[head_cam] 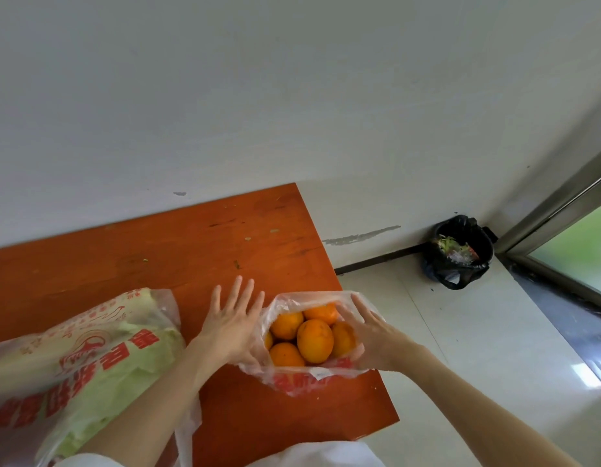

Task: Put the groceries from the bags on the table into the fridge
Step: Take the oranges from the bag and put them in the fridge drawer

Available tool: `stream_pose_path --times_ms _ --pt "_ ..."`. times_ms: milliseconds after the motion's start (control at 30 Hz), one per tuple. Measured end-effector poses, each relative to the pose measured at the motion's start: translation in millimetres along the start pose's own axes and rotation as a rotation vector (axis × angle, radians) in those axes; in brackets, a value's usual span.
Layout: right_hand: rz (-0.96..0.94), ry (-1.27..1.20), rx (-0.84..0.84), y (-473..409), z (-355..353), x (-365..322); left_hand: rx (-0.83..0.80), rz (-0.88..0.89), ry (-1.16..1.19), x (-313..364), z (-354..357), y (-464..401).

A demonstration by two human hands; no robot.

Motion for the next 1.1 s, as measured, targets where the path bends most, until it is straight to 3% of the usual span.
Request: stream_pose_path --times_ms 100,267,433,600,733,867,967,1100 --pt "0.010 -0.075 0.109 1 -4 0 0.105 0.070 0.095 9 -13 3" --pt "0.049 -0.164 0.301 0 -17 -14 0.453 0.237 0.253 67 -28 6" --pt "0.127 -0.136 0.132 0 13 -8 0.320 0.221 0.399 86 1 -4" --pt "0.193 -0.276 0.100 -3 30 0 0.311 0.175 0.480 87 7 -13" --pt "0.196 -0.392 0.154 -2 30 -2 0.328 0.150 0.496 86 9 -16" --pt "0.179 -0.573 0.235 8 25 -2 0.305 0.128 0.663 81 15 -19" --pt "0.261 -0.612 0.295 25 22 -5 0.252 0.113 0.832 74 17 -18" --pt "0.483 -0.840 0.361 60 23 -5 0.201 0.255 0.978 74 1 -10"
Point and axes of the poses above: each hand's wrist, its own y-axis away from the middle knuckle, its own z-axis out of the palm, x = y × z, the point moved 5 cm from there along -y, towards the middle knuckle, and after that the axes turned 2 degrees about x, right-handed, at the moved point
